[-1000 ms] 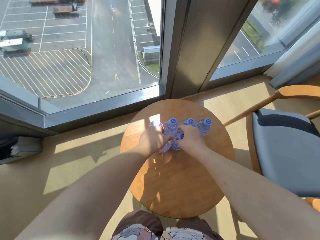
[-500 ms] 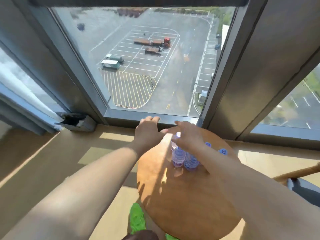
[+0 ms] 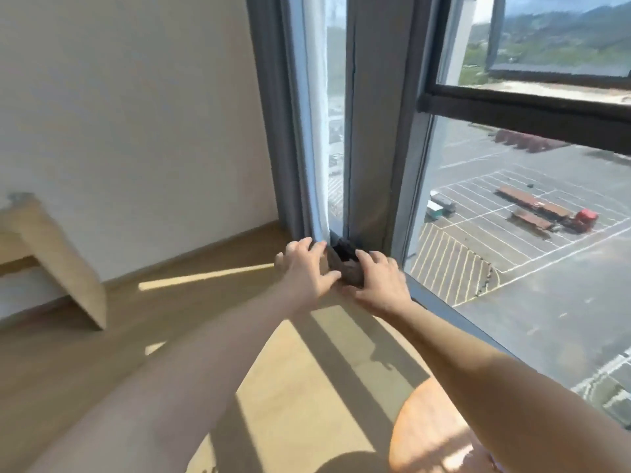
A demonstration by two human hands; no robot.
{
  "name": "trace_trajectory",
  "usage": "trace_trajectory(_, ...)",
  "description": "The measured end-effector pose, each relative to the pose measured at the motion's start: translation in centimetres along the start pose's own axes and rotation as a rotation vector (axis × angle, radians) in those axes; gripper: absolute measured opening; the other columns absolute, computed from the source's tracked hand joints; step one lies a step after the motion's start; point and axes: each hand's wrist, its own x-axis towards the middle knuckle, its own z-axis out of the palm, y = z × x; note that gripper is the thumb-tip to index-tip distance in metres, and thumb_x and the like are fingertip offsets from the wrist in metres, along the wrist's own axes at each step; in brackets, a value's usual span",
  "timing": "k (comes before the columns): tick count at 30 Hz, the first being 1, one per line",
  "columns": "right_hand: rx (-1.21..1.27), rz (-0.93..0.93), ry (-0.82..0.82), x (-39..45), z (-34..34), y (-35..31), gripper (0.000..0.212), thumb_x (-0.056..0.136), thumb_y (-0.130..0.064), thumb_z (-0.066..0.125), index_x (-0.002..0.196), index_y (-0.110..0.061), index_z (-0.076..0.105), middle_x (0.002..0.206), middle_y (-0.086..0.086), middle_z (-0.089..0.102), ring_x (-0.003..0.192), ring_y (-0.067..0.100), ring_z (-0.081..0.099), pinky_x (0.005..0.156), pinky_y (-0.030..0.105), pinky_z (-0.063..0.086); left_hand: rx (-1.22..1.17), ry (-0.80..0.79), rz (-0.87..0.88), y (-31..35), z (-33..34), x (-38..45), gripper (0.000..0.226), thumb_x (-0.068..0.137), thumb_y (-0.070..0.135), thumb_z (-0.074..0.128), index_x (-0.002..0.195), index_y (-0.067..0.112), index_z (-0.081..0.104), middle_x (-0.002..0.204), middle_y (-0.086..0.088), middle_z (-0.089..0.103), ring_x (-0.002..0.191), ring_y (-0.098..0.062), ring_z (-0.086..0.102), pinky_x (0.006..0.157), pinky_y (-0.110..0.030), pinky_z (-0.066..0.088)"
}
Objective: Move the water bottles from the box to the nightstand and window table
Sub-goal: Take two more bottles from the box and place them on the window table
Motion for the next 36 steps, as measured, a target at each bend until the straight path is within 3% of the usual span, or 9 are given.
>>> trace_trajectory(7,0.001,-0.349,-0.029,0.5,5.4,-21.5,0.083,0.085,-0.053,0.072,0.154,-0.025,0.034,0.145,0.006,0.046,0.134,0.033,0.042,0.106,0.047,0.041,-0.003,0.128,-0.324,-19.9,-8.6,-9.4,0.077,0.088,0.060,0.065,0.154,0.029,0.040,0.162,-0.006,0.035,0.150,-0.029,0.026,0.121,-0.049,0.027)
trace_trajectory(14,0.022,-0.540,-0.117,-5.0,12.4,-42.2,0.077,0.086,-0.052,0.071,0.150,-0.025,0.039,0.148,0.008,0.045,0.135,0.034,0.041,0.106,0.048,0.041,0.045,0.171,-0.557,-38.5,-15.1,-23.6,0.075,0.090,0.062,0.061,0.154,0.031,0.037,0.163,-0.002,0.033,0.149,-0.028,0.026,0.119,-0.050,0.029)
trace_trajectory(18,0.028,-0.654,-0.167,-9.0,16.2,-52.6,0.077,0.086,-0.050,0.070,0.152,-0.028,0.036,0.151,0.007,0.044,0.137,0.034,0.041,0.108,0.047,0.041,0.057,0.148,-0.672,-46.7,-17.2,-31.5,0.074,0.093,0.057,0.061,0.156,0.030,0.033,0.166,-0.006,0.025,0.151,-0.028,0.018,0.119,-0.052,0.026)
trace_trajectory(24,-0.004,-0.840,-0.260,-14.4,22.0,-65.8,0.074,0.087,-0.050,0.069,0.150,-0.029,0.037,0.149,0.005,0.044,0.135,0.034,0.041,0.106,0.048,0.039,0.090,0.148,-0.831,-56.4,-19.3,-41.0,0.073,0.094,0.058,0.058,0.156,0.033,0.030,0.167,-0.006,0.024,0.150,-0.030,0.022,0.117,-0.053,0.029)
trace_trajectory(36,-0.014,-1.202,-0.436,-18.7,35.6,-93.9,0.080,0.091,-0.047,0.067,0.158,-0.029,0.025,0.157,0.009,0.037,0.138,0.035,0.039,0.109,0.049,0.039,0.152,0.210,-1.226,-78.2,-24.9,-53.1,0.078,0.094,0.057,0.061,0.160,0.031,0.026,0.168,-0.007,0.024,0.152,-0.031,0.023,0.120,-0.055,0.028)
